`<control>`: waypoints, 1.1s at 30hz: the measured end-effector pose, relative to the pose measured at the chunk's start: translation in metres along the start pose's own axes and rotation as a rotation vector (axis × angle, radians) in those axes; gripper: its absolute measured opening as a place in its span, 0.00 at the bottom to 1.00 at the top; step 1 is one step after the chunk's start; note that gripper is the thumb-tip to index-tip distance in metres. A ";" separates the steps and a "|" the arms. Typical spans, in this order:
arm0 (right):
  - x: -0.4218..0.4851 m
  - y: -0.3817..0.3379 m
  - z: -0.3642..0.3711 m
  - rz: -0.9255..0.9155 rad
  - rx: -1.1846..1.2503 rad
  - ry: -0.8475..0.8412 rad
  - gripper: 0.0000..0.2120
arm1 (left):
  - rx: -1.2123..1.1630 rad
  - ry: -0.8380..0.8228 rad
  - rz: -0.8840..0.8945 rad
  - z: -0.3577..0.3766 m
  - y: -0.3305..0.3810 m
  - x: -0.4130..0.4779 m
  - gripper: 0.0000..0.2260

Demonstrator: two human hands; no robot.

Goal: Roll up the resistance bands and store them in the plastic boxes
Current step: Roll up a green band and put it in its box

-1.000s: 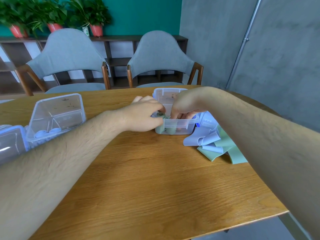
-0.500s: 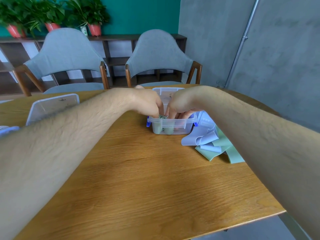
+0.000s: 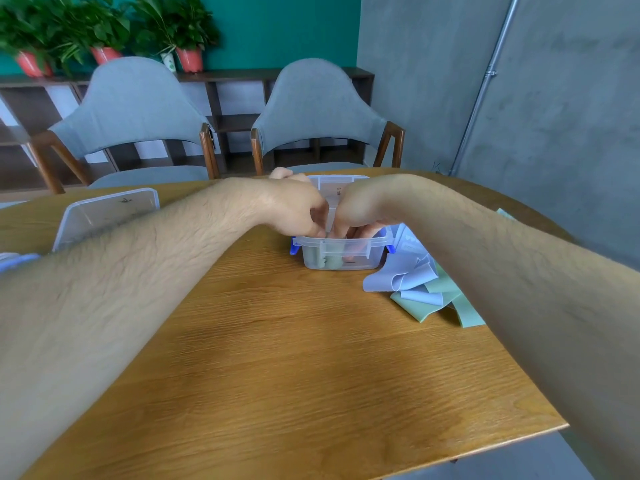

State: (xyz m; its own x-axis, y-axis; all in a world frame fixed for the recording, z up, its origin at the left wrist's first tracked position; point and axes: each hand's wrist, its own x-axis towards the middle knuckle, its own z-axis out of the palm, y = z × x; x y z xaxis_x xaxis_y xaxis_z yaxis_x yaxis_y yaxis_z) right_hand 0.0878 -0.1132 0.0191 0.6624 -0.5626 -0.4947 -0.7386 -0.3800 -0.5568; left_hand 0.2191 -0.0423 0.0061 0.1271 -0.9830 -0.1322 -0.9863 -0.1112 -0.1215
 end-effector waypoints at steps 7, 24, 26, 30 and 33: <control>0.003 0.001 0.000 -0.028 -0.093 0.006 0.13 | -0.241 0.028 -0.068 0.016 -0.006 -0.009 0.13; 0.003 -0.002 0.000 -0.049 -0.156 -0.014 0.20 | -0.593 0.291 -0.142 0.045 0.014 -0.030 0.17; 0.000 -0.003 0.001 -0.029 -0.134 -0.037 0.20 | -0.623 0.296 -0.158 0.046 0.016 -0.031 0.16; -0.001 -0.003 0.005 0.001 -0.060 -0.068 0.22 | -0.694 0.233 -0.186 0.038 0.021 -0.035 0.15; 0.000 -0.005 0.006 0.002 -0.062 -0.075 0.22 | -0.715 0.228 -0.195 0.038 0.020 -0.036 0.13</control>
State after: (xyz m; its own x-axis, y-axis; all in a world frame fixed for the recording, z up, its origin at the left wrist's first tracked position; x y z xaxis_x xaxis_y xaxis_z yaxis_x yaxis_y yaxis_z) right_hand 0.0916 -0.1069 0.0180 0.6667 -0.5074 -0.5459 -0.7447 -0.4247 -0.5148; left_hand 0.1984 -0.0042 -0.0287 0.3575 -0.9330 0.0411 -0.7857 -0.2766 0.5533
